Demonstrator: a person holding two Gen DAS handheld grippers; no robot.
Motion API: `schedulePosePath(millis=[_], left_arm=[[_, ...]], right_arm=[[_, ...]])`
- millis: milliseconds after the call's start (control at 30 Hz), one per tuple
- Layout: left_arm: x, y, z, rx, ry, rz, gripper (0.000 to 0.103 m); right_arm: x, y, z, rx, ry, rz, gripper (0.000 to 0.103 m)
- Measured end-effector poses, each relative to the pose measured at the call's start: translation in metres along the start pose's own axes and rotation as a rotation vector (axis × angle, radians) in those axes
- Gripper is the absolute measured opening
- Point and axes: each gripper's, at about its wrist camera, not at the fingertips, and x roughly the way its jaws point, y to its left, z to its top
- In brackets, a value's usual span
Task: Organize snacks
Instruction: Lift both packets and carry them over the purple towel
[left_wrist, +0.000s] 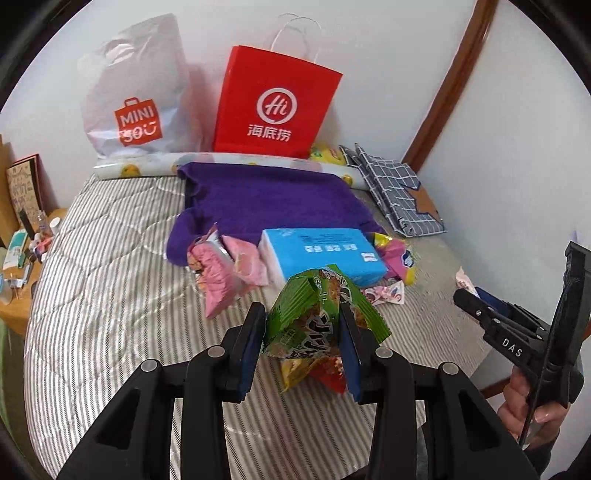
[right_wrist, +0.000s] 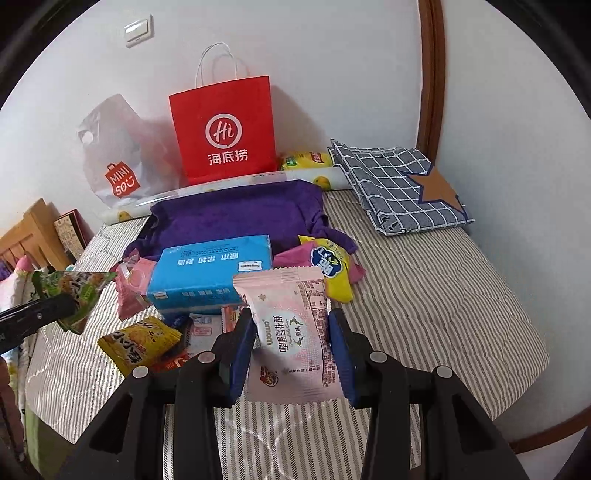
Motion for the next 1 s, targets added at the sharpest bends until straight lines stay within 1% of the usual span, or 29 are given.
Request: schedulePosePath(millis=[167,300,633,833,1000], left_arm=[[0.008,-0.007,0.010,0.010,0.010,-0.008,0.039],[0.017,-0.013,0.023,0.028,0.018,-0.003,0.039],[0.040,-0.020,0.062,0.056,0.015,0.002,0.039],[0.055,-0.014,0.085,0.071,0.015,0.032,0.039],[0.065,-0.002,0.104,0.074,0.008,0.080,0.039]], right_arm=[[0.006,0.005,0.007,-0.014,0.001,0.018,0.038],[0.013,0.008,0.017,-0.014,-0.001,0.038,0.038],[0.036,0.014,0.060,-0.043,-0.033,0.069,0.038],[0.058,0.016,0.085,-0.062,-0.042,0.070,0.038],[0.073,0.018,0.102,-0.076,-0.052,0.077,0.038]])
